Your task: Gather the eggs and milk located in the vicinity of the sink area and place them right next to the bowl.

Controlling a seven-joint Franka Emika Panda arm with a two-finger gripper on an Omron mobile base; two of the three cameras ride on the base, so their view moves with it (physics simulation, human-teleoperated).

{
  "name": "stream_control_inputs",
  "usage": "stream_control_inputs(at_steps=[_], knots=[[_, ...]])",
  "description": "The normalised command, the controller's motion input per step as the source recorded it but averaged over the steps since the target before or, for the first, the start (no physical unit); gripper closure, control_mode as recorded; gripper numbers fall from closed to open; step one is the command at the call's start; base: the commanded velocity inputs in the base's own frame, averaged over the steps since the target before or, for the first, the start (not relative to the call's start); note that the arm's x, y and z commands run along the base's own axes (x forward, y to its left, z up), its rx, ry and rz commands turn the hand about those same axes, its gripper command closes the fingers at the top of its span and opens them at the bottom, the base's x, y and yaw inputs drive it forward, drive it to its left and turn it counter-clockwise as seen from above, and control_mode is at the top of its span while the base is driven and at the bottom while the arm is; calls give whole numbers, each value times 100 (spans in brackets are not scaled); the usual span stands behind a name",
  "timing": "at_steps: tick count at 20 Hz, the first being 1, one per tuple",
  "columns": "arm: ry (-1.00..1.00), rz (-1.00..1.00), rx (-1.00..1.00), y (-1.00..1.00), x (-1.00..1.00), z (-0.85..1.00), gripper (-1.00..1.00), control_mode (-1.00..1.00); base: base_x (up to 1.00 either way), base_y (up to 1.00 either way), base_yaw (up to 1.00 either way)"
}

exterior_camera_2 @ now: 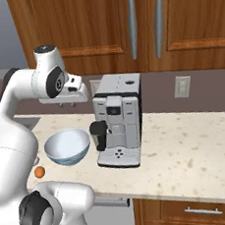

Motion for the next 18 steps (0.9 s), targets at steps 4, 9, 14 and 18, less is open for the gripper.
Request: stream_control_inputs(at_steps=[4, 9, 14, 18], knots=[[0, 0, 0, 0, 0, 0, -100, 100, 0, 0, 0], [0, 0, 0, 0, 0, 0, -100, 100, 0, 0, 0], [0, 0, 0, 0, 0, 0, -100, 100, 0, 0, 0], [0, 0, 0, 0, 0, 0, -100, 100, -21, 0, 0]])
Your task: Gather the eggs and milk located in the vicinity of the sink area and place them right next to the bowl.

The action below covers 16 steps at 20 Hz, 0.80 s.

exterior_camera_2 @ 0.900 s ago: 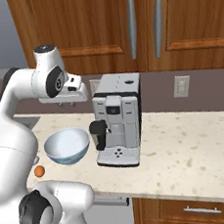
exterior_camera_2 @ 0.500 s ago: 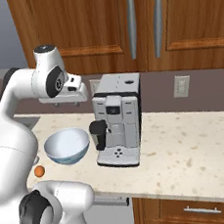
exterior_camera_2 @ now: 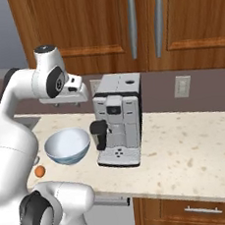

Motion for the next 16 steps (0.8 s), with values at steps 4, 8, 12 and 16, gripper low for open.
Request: stream_control_inputs(at_steps=[4, 8, 12, 16], knots=[[0, 0, 0, 0, 0, 0, -100, 100, -58, 0, 0], [0, 0, 0, 0, 0, 0, -100, 100, -64, 15, 0], [0, 0, 0, 0, 0, 0, -100, 100, -26, 31, 0], [0, 0, 0, 0, 0, 0, -100, 100, 0, 56, -3]])
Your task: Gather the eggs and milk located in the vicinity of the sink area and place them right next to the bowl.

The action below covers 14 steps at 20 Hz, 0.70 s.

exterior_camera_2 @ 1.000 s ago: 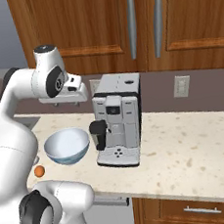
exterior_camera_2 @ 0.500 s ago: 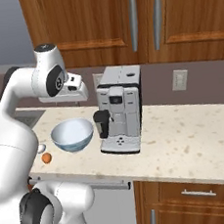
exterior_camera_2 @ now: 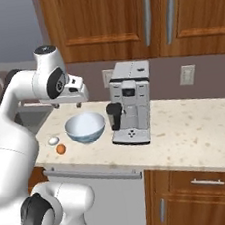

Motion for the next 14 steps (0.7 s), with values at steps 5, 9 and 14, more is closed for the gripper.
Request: stream_control_inputs(at_steps=[5, 9, 14], knots=[[0, 0, 0, 0, 0, 0, -100, 100, 0, 78, -7], [0, 0, 0, 0, 0, 0, -100, 100, 0, 79, -10], [0, 0, 0, 0, 0, 0, -100, 100, 0, 75, -12]])
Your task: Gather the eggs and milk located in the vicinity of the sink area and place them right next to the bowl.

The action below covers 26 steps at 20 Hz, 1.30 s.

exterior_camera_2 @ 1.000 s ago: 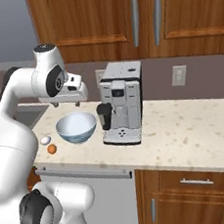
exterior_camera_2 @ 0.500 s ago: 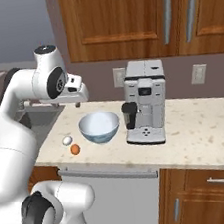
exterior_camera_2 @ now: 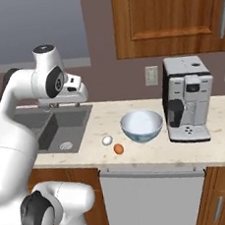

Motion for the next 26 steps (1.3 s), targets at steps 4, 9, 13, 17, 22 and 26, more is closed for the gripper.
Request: stream_control_inputs(at_steps=[4, 9, 13, 17, 22, 26], knots=[[0, 0, 0, 0, 0, 0, -100, 100, 0, 69, -12], [0, 0, 0, 0, 0, 0, -100, 100, 0, 68, -11], [0, 0, 0, 0, 0, 0, -100, 100, 0, 64, -11], [0, 0, 0, 0, 0, 0, -100, 100, 0, 62, -12], [0, 0, 0, 0, 0, 0, -100, 100, 0, 62, -12], [0, 0, 0, 0, 0, 0, -100, 100, -6, 67, -11]])
